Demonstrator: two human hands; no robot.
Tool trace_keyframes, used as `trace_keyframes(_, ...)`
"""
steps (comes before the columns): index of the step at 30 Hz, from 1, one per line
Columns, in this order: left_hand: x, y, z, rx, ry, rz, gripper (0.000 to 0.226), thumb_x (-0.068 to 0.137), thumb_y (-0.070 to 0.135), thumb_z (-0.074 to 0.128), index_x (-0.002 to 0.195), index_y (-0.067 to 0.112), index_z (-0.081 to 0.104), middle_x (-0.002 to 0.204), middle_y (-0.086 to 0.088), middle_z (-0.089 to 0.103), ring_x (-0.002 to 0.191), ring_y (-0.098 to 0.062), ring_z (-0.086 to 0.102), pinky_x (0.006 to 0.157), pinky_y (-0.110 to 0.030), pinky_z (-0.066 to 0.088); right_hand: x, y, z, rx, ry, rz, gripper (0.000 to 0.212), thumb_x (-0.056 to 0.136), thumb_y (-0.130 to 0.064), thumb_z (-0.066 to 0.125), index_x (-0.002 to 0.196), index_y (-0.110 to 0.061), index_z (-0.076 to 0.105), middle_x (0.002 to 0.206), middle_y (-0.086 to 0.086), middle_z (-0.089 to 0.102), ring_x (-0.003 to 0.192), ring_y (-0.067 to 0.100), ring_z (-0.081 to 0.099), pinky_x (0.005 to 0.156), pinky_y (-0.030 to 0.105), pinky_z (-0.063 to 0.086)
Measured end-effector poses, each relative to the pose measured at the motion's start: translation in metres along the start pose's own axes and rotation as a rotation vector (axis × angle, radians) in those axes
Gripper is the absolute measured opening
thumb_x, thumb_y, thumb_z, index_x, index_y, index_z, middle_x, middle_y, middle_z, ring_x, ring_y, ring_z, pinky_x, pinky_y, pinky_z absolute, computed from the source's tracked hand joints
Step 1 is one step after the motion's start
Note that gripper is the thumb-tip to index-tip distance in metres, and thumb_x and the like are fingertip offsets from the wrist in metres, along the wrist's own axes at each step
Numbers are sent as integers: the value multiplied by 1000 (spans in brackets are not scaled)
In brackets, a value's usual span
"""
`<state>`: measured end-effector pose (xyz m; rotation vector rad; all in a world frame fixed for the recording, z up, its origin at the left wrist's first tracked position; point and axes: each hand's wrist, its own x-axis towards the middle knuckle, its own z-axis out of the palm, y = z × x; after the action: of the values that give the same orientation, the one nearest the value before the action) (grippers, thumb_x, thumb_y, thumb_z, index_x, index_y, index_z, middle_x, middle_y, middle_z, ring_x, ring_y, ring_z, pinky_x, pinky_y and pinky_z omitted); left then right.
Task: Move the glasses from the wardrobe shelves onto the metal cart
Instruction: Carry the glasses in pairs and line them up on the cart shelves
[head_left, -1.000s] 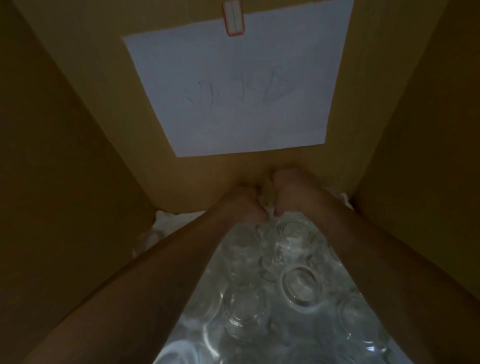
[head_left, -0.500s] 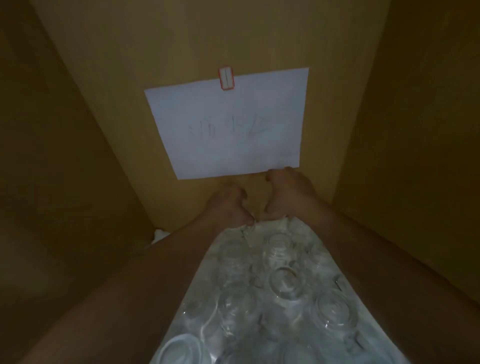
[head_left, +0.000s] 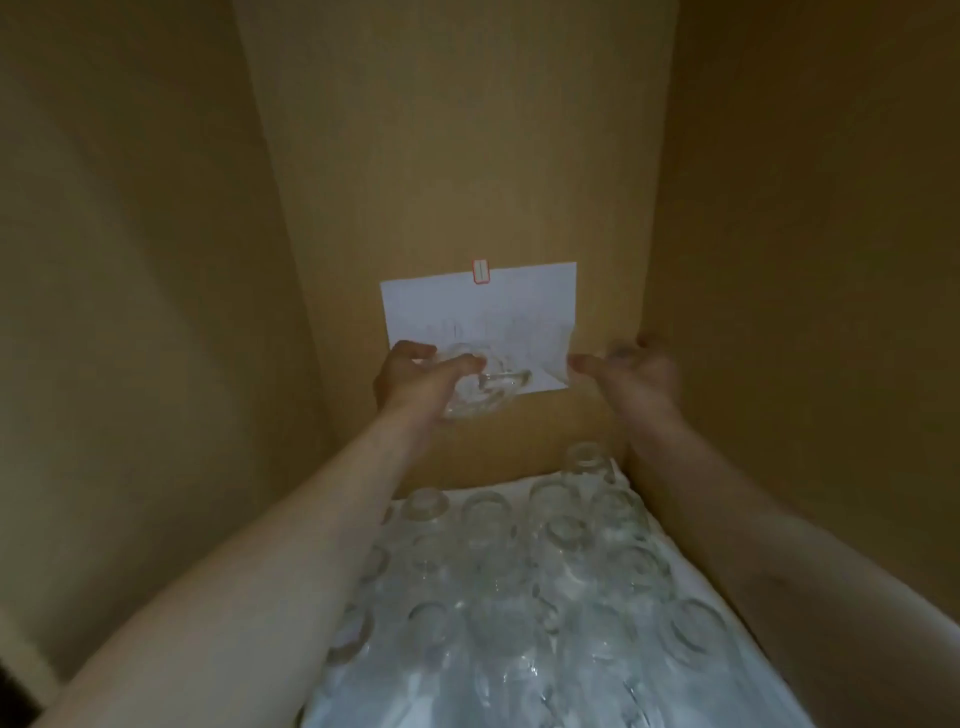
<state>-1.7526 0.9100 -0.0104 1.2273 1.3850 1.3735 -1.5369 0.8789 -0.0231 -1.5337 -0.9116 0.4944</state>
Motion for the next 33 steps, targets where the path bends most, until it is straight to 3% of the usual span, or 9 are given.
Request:
trace_keyframes(3,-28,-4,-20,-303,-132,-119,54,69,32,91,115,17,66,120,-6,63,100,-31,69,68,-48,64,-36,-2,-14,183,12,49,104,46,-58,90,134,-17,54,115,-4,69,106,21,67,96,45,54)
trace_keyframes(5,-50,-3,-32,-554,-263,-223,41,81,24,82,116,12,67,121,-14,64,103,-36,69,75,-49,62,-61,-5,-25,259,5,71,58,60,-45,93,102,-18,63,96,0,71,90,20,68,80,39,56)
trace_keyframes(7,-76,0,-41,-809,-344,-318,40,82,15,78,118,7,63,122,-22,63,107,-41,67,90,-57,57,-83,-5,-34,303,20,81,38,68,-35,91,88,-21,61,85,2,70,80,20,67,63,31,51)
trace_keyframes(11,-120,0,-50,-982,-436,-394,54,73,13,82,123,6,64,124,-26,63,113,-44,63,97,-58,52,-130,-2,-50,289,8,46,74,53,-45,93,112,-20,55,106,2,70,90,22,72,79,44,61)
trace_keyframes(14,-151,-3,-55,-1041,-511,-445,39,83,12,78,119,5,65,125,-27,63,114,-46,61,101,-58,50,-164,4,-70,297,11,35,79,51,-43,93,113,-18,52,111,5,68,94,24,72,84,46,60)
trace_keyframes(17,-177,-10,-52,-1068,-534,-519,31,86,11,76,114,4,65,121,-30,62,109,-48,61,100,-59,50,-200,11,-94,279,56,4,68,66,-33,93,115,-20,47,110,2,64,96,20,68,75,31,54)
trace_keyframes(23,-217,-29,-27,-969,-658,-577,46,84,25,77,126,9,65,119,-25,70,115,-42,64,100,-60,49,-250,26,-144,252,216,-68,84,61,-40,95,128,-23,48,112,-4,64,99,11,67,76,24,56)
trace_keyframes(29,-263,-16,11,-889,-882,-553,70,71,34,78,133,5,62,125,-19,66,105,-32,62,90,-41,49,-268,31,-203,365,307,-141,59,65,-33,96,108,-32,57,104,2,69,98,27,72,92,42,58)
trace_keyframes(33,-294,0,59,-912,-1110,-533,88,74,28,86,150,11,47,138,-15,56,121,-34,55,112,-49,40,-268,34,-257,422,344,-154,56,70,-28,92,110,-37,54,113,0,66,94,10,72,84,30,59)
